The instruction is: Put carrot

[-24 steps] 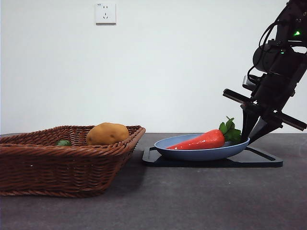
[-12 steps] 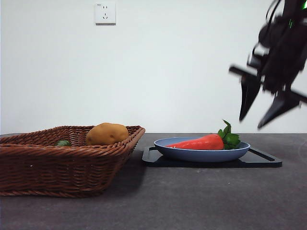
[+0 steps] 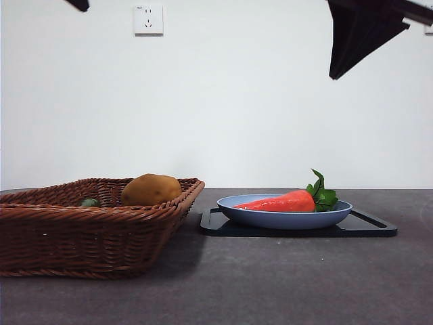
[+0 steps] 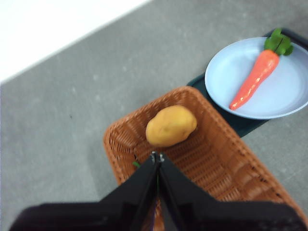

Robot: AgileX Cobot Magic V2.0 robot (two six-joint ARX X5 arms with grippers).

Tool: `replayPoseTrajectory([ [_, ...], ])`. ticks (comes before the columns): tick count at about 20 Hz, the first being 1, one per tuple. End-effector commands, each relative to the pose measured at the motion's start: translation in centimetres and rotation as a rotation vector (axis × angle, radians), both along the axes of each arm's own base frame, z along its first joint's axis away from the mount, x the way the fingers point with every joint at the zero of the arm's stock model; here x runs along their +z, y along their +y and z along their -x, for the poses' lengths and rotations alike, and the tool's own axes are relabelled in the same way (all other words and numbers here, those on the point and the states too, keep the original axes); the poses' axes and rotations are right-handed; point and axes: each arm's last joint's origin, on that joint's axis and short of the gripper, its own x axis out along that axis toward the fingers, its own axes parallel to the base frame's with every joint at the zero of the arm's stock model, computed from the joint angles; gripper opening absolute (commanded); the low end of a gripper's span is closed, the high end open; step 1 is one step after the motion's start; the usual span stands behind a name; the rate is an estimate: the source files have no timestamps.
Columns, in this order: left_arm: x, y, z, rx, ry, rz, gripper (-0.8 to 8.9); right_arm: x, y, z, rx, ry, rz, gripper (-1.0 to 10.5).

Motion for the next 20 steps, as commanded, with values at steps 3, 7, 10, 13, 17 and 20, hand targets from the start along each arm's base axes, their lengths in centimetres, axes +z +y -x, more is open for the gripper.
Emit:
replayPoseTrajectory([
  [3,-2.2,3.3,0.9,0.027,-0.033,0.093,0.06,-0.9,-0.4,4.2,0.067,-0.224,-0.106,0.0],
  [7,-5.0,6.0,4.2,0.076,-0.104,0.2,0.06,-3.6,-2.1,7.7,0.071,-0.38,-0.19,0.0],
  [10,-6.5,7.4,6.9,0.052,-0.154,0.272,0.06,-5.7,-3.4,9.7,0.055,-0.486,-0.263,0.0],
  [13,-6.3,7.8,8.0,-0.01,-0.185,0.324,0.08,-5.9,-3.9,10.4,0.038,-0.489,-0.285,0.0],
  [17,-6.3,7.7,7.8,-0.012,-0.182,0.323,0.08,-6.0,-3.9,10.3,0.04,-0.485,-0.284,0.0],
  [20,-6.3,7.7,7.8,-0.012,-0.182,0.324,0.08,-6.0,-3.9,10.3,0.039,-0.485,-0.283,0.0],
])
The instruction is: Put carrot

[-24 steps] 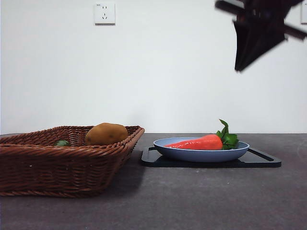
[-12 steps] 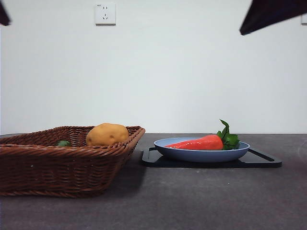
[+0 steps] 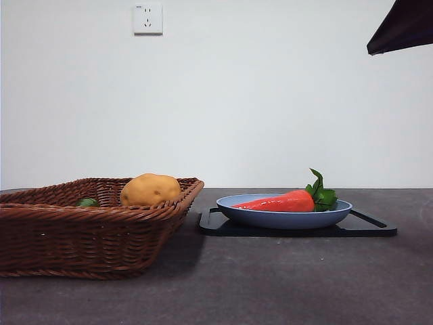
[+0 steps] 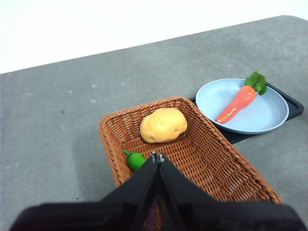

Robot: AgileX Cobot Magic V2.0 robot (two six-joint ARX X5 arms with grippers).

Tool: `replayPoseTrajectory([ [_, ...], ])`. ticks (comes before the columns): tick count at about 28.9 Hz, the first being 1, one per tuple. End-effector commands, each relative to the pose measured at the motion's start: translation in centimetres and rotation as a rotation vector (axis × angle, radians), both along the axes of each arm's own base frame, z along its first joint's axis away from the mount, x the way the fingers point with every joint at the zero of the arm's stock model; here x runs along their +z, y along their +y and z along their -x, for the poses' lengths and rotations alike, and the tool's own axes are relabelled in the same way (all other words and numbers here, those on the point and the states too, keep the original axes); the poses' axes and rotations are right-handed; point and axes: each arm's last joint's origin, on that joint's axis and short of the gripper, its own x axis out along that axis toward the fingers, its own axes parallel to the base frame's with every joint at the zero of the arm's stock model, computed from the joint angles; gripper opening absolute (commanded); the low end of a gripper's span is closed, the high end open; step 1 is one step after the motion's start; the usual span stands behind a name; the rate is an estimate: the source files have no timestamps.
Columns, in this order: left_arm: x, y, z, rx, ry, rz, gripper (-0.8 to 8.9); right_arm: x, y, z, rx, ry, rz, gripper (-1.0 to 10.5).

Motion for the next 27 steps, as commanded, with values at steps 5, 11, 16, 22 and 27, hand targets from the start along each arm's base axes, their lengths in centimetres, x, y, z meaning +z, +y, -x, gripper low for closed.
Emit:
replayPoseTrajectory([
  [5,0.3,0.0,0.1,-0.003,-0.014,0.015,0.08,0.2,0.1,0.0,0.002,-0.006,-0.013,0.0],
  [11,0.8,1.1,1.2,0.021,-0.102,-0.015,0.08,0.2,0.1,0.0,0.0,-0.006,-0.013,0.0],
  [16,0.5,3.0,2.5,0.21,-0.193,0.001,0.08,0.2,0.1,0.0,0.0,-0.006,-0.013,0.0],
  [22,-1.9,4.1,2.4,0.382,-0.23,-0.002,0.08,0.2,0.1,0.0,0.0,-0.006,-0.013,0.0],
  [27,-5.6,4.4,1.2,0.437,-0.216,-0.003,0.08,0.2,0.1,0.0,0.0,-0.006,-0.013,0.0],
])
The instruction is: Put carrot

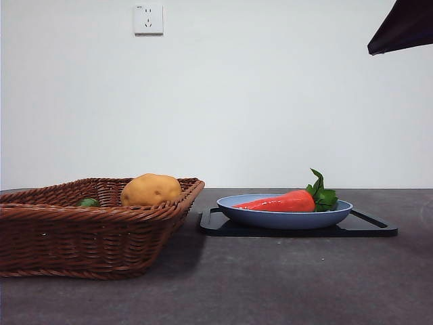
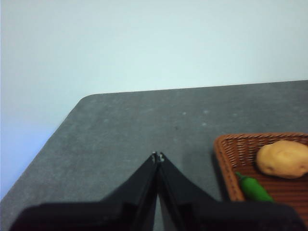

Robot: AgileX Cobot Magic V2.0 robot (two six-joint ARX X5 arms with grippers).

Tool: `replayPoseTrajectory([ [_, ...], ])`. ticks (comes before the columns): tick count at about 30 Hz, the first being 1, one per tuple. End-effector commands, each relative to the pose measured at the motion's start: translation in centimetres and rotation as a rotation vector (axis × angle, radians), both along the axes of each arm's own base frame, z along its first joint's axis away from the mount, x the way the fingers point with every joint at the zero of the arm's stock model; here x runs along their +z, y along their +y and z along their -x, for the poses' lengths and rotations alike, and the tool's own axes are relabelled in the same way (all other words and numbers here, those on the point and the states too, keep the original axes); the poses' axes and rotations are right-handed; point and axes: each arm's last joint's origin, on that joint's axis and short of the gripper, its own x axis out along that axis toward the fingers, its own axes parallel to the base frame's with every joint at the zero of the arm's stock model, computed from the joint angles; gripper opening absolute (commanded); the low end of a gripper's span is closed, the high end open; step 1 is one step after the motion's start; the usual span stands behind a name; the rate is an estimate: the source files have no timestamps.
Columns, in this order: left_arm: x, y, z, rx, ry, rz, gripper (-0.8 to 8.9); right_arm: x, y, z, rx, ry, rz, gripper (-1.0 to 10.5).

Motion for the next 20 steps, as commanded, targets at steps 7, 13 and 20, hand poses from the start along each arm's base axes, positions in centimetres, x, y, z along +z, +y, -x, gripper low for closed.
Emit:
replayPoseTrajectory([
  [7,-6.0,0.1,-1.6,0.023,0.031,0.041,0.08,0.2,0.1,0.0,0.001,-0.006,-0.013,0.0],
  [13,-7.9,0.1,-2.0,0.025,0.06,0.043,0.08,0.2,0.1,0.0,0.002,-0.006,-0.013,0.0],
  [20,-9.1,0.1,-2.2,0.025,0.094,0.038,0.08,0.2,0.1,0.0,0.001,-0.006,-0.013,0.0],
])
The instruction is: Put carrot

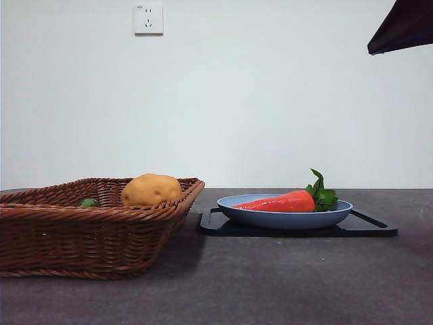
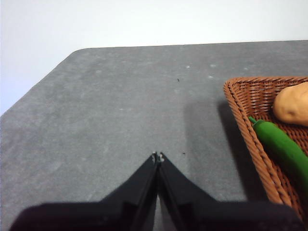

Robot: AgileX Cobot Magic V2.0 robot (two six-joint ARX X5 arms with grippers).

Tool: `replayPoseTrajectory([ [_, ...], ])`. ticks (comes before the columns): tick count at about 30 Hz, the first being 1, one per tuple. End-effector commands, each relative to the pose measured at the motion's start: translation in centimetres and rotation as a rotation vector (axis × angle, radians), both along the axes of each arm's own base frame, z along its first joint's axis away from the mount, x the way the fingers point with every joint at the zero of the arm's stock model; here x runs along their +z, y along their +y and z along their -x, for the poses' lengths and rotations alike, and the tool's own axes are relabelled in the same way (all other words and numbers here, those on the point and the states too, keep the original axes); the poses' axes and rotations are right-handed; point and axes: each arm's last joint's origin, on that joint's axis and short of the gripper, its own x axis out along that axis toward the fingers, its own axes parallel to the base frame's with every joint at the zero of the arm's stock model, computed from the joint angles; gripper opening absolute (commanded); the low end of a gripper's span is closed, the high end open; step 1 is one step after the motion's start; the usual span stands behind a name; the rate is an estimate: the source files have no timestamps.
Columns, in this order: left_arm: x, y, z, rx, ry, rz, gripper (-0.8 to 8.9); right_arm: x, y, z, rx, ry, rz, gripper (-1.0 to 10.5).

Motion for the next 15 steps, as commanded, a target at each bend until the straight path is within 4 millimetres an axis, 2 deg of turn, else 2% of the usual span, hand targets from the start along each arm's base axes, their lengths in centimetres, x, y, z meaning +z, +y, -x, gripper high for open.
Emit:
replayPoseTrajectory([
  [1,-0.83,0.02,-0.15,0.005,0.012,0.014,0.08,0.24,0.13,-0.02,0.001,-0.006,-0.013,0.0],
  [15,-0.7,0.02,-0.25,0.01,-0.019,0.039,0.08,0.24,0.12,-0.02,0.001,-0.006,-0.013,0.0],
])
